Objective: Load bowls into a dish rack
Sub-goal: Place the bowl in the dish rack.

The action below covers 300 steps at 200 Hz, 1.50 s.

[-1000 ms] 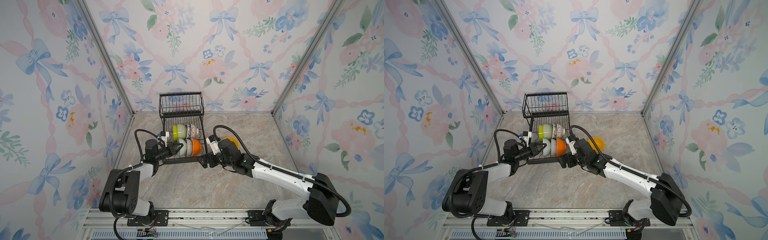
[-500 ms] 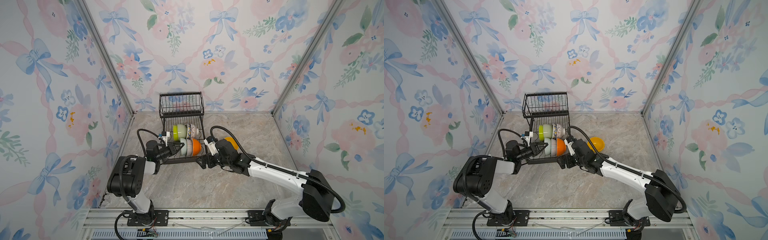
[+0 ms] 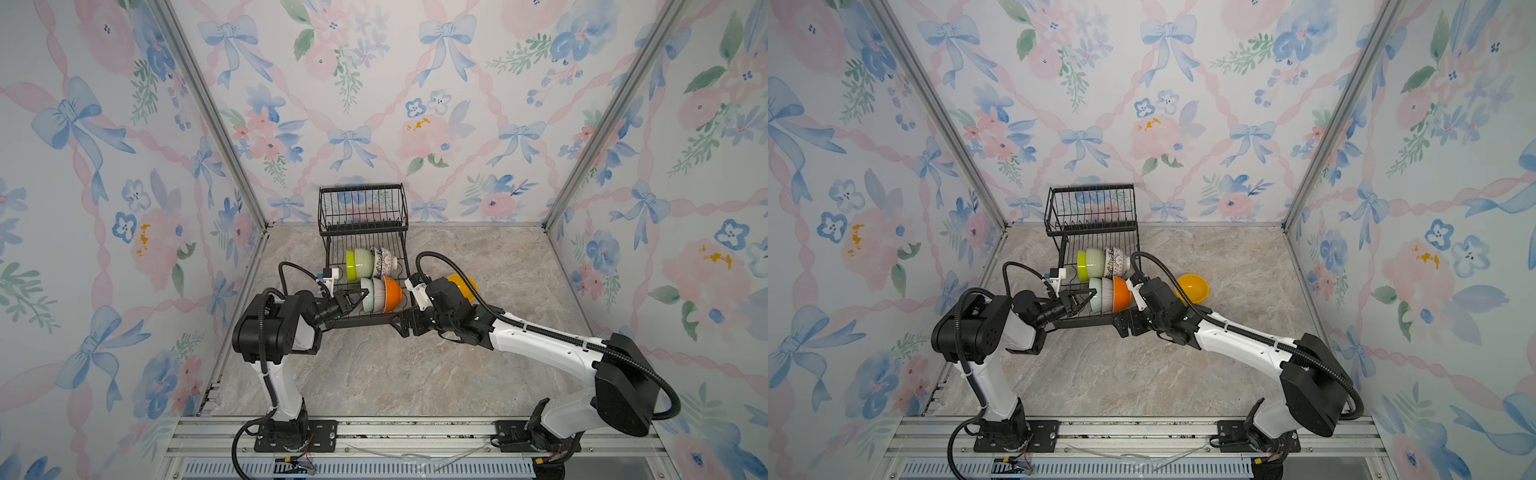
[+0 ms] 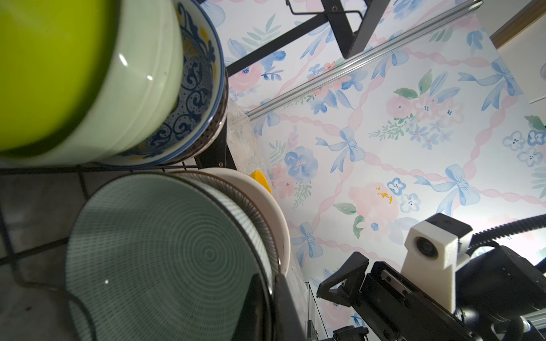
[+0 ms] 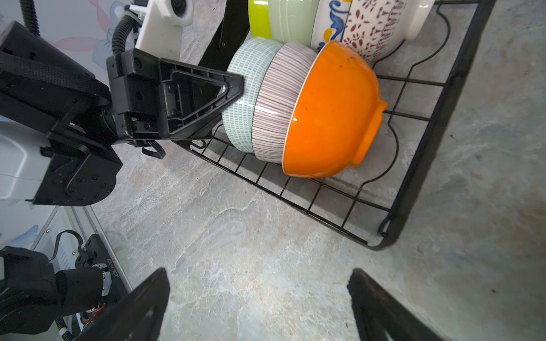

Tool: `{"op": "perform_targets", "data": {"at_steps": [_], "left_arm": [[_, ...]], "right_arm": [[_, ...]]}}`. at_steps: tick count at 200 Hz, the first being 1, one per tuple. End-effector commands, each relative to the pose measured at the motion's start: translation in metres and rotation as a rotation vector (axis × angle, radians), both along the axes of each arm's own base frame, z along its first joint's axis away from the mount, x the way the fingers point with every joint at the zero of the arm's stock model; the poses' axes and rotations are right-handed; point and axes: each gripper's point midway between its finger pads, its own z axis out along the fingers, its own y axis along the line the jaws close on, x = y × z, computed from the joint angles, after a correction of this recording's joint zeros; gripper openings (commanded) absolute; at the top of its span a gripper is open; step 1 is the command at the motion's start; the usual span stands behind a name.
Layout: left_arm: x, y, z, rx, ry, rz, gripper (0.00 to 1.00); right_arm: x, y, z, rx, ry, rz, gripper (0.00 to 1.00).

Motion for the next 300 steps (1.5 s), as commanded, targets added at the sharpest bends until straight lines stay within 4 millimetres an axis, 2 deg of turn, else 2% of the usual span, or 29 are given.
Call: {"op": "perform_targets", "data": {"at_steps": [1, 51, 70, 125, 182, 190, 219, 230, 238, 300], "left_arm": [[-0.013, -0.003, 0.008, -0.015, -0.066, -0.044, 0.0], [-0.011, 0.005, -0.007, 0.038, -0.017, -0.008, 0.0], [-0.009, 0.006, -0.003, 0.054, -0.023, -0.001, 0.0], [-0.004, 0.007, 0.007, 0.086, -0.035, 0.01, 0.1], [0.0, 0.011, 0.014, 0.087, -0.032, 0.053, 0.36], [0.0, 0.011, 0.016, 0.09, -0.035, 0.058, 0.45], [0.0, 0.013, 0.021, 0.112, -0.048, 0.077, 0.52], [0.0, 0.015, 0.023, 0.128, -0.051, 0.087, 0.69], [-0.001, 0.016, 0.022, 0.144, -0.049, 0.096, 0.75], [-0.006, 0.028, 0.025, 0.302, -0.064, 0.18, 0.82]], "right_arm": [[0.0, 0.008, 0.005, 0.006, -0.005, 0.019, 0.96], [-0.001, 0.009, 0.002, 0.014, 0.002, 0.015, 0.96], [-0.001, 0.009, 0.0, 0.01, 0.006, 0.015, 0.96], [-0.001, 0.008, -0.001, 0.008, 0.002, 0.011, 0.96], [0.0, 0.003, -0.002, -0.011, -0.012, 0.001, 0.96], [0.0, 0.002, -0.002, -0.013, -0.015, -0.002, 0.96], [0.003, -0.005, -0.003, -0.046, -0.026, -0.023, 0.96], [0.005, -0.01, -0.003, -0.067, -0.035, -0.042, 0.96], [0.007, -0.013, -0.003, -0.082, -0.043, -0.054, 0.96], [0.017, -0.032, 0.002, -0.133, -0.087, -0.111, 0.96]]}}
